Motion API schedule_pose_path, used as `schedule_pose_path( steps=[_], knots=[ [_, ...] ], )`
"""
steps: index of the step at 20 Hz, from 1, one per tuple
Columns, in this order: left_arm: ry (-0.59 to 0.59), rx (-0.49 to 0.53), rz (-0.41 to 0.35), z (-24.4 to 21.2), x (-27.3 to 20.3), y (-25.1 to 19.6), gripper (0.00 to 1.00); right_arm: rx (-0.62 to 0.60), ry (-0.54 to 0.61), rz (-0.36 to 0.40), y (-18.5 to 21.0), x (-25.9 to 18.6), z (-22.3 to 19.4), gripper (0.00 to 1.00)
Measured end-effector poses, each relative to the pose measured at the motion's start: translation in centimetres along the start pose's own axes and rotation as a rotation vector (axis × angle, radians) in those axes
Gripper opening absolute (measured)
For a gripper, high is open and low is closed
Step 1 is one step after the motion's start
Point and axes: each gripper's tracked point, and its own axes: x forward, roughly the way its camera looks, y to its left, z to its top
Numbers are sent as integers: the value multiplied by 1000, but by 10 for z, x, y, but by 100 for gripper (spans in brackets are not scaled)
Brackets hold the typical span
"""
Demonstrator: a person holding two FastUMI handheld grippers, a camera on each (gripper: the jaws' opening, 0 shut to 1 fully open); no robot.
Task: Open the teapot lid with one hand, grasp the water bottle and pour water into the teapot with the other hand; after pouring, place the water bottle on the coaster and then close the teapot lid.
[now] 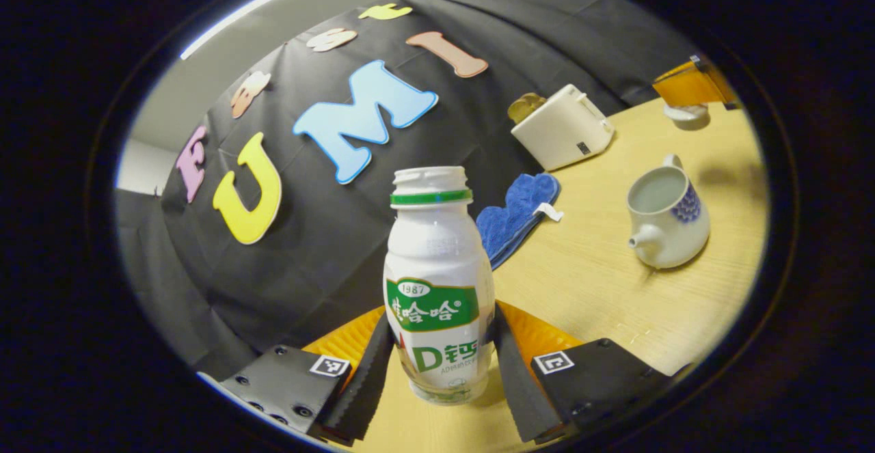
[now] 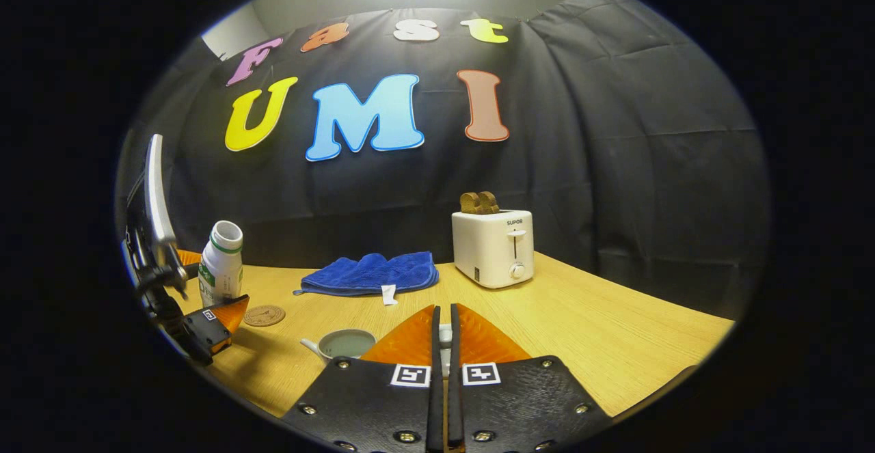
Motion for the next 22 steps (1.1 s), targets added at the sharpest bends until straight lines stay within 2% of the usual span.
schedule_pose_path(
  steps=[9, 10, 11, 16, 19, 20, 22],
  knots=[
    [-49, 319, -1, 28, 11, -19, 87, 40, -1, -27, -19, -9, -7, 3],
    [-54, 349, -1, 31, 11, -21, 82, 48, -1, -30, -20, -9, -7, 3],
    [-60, 373, -3, 34, 11, -23, 87, 55, -2, -32, -21, -9, -7, 3],
    [-75, 469, 7, 41, 9, -28, 87, 65, -8, -31, -23, -12, -6, 3],
    [-95, 552, 21, 52, 11, -31, 78, 65, -12, -34, -24, -13, -5, 3],
    [-100, 575, 20, 53, 9, -35, 87, 67, -13, -33, -24, -13, -5, 3],
    [-111, 614, 14, 55, 10, -39, 87, 72, -14, -35, -25, -14, -5, 3]
  ],
)
